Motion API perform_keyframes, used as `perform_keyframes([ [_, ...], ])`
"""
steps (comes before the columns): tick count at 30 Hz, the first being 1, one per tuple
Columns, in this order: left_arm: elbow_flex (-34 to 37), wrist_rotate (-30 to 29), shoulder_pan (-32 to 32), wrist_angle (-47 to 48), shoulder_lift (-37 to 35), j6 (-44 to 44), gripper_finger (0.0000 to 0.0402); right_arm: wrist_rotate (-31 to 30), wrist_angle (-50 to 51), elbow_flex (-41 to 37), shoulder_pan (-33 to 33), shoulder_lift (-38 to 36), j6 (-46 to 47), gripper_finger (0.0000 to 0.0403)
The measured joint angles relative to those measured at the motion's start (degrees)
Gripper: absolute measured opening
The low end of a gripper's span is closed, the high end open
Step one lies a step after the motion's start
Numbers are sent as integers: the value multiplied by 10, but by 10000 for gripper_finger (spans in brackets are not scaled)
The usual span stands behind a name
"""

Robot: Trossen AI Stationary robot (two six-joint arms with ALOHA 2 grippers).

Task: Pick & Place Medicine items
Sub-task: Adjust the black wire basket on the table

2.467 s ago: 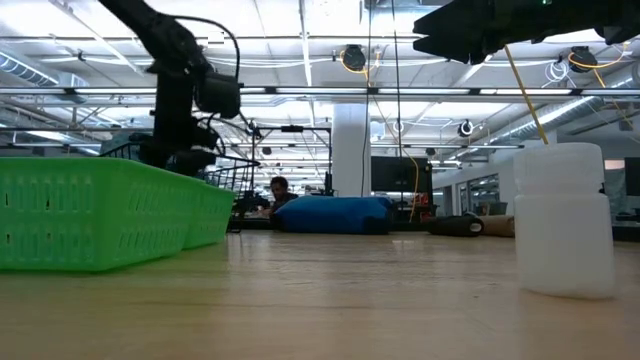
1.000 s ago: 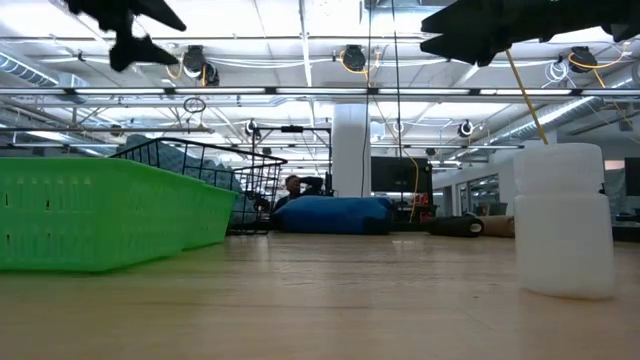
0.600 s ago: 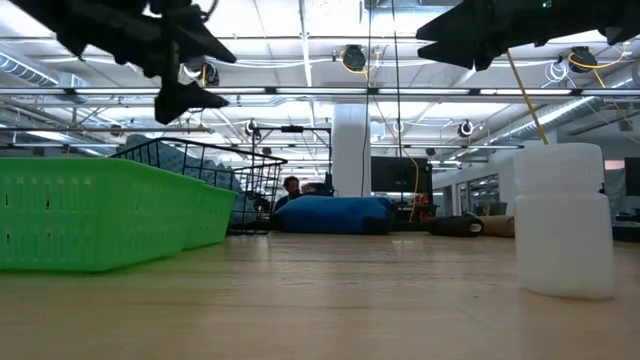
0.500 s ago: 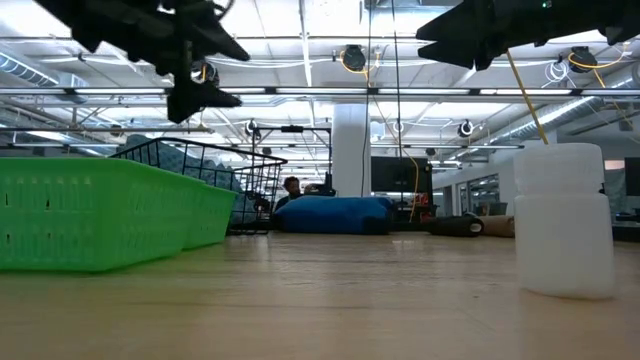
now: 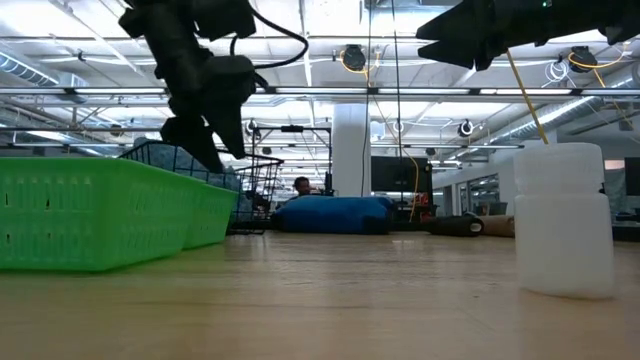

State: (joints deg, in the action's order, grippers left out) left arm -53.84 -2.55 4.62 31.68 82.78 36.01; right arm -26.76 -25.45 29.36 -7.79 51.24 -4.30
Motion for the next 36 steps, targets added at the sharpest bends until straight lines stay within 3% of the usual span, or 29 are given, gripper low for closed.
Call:
perform_keyframes([
  [8,1,-70,21,4,-3,6,310,0,0,0,0,0,2,313],
  [21,2,-75,57,-2,-4,2,310,0,1,0,0,0,2,313],
  [28,2,-109,78,-39,-4,-24,310,0,1,0,0,0,2,313],
  [36,0,-94,98,-86,-4,-64,310,0,5,0,0,0,2,313],
])
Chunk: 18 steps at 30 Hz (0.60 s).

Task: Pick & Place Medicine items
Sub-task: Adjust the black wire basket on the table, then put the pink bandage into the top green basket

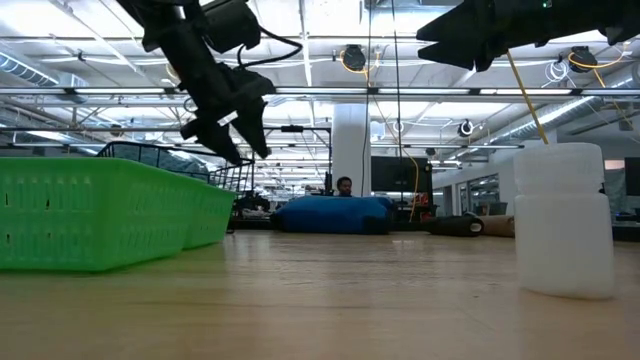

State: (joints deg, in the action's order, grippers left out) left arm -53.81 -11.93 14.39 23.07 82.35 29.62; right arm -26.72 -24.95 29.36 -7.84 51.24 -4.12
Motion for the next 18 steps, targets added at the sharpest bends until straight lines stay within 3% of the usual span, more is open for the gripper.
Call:
perform_keyframes([
  [5,-56,99,0,15,-35,-66,310,-2,3,0,0,-5,-15,313],
  [8,-86,108,-20,14,-89,-114,310,-5,10,0,0,-18,-10,313],
  [11,-95,93,-48,9,-168,-163,310,-55,51,0,0,-35,13,313],
  [14,-79,87,-83,13,-248,-213,310,-116,153,6,11,-55,71,313],
  [18,-27,84,-135,8,-352,-223,310,-122,382,70,64,-63,216,313],
])
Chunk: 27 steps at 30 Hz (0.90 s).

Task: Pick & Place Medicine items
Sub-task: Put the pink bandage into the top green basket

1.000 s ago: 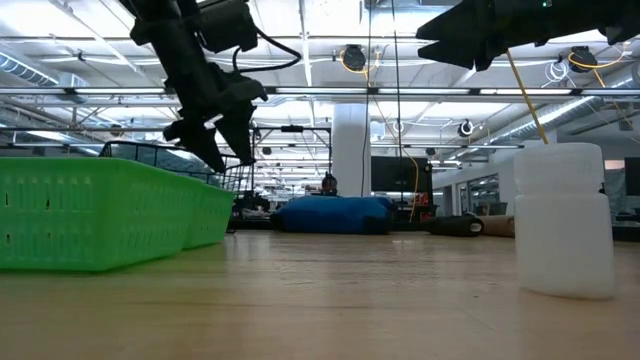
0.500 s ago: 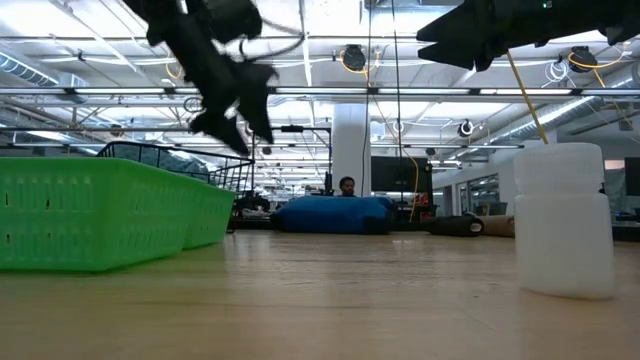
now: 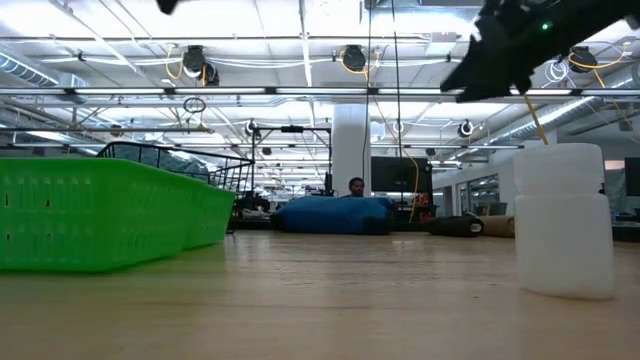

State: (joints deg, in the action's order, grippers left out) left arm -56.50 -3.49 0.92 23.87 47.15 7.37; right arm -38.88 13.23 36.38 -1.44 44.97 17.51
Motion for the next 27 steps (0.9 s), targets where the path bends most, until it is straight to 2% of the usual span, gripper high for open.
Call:
perform_keyframes([
  [4,61,-58,-44,-20,-83,7,310,17,241,75,101,32,110,313],
  [7,101,-117,-61,-49,-121,12,310,70,322,92,208,61,132,313],
  [11,132,-157,-66,-73,-139,20,310,150,322,77,337,108,104,313],
  [16,138,-161,-66,-75,-129,22,310,149,319,59,439,175,103,313],
  [22,138,-161,-66,-75,-109,22,310,150,296,45,494,252,102,313],
  [27,138,-161,-66,-75,-95,22,310,120,281,40,493,300,106,313],
])
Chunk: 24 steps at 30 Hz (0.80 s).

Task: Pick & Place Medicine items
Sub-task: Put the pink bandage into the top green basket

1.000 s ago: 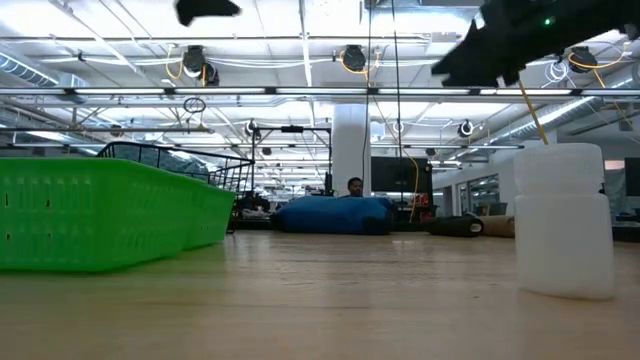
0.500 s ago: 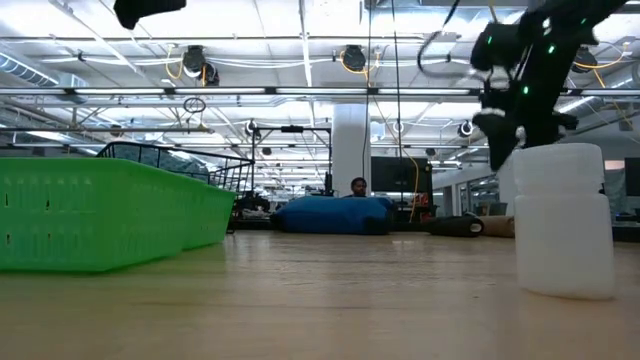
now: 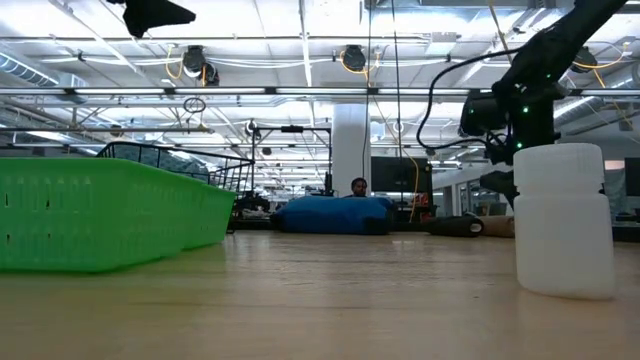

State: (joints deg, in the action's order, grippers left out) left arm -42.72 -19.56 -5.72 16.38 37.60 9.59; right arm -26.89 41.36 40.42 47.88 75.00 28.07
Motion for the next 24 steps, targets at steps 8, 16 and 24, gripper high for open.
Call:
perform_keyframes([
  [8,0,0,0,0,25,0,310,7,-4,0,-3,47,19,313],
  [16,0,1,0,0,41,1,310,30,-56,-6,-8,107,8,282],
  [24,0,2,0,-1,43,1,310,39,-71,-9,-14,76,-4,177],
])
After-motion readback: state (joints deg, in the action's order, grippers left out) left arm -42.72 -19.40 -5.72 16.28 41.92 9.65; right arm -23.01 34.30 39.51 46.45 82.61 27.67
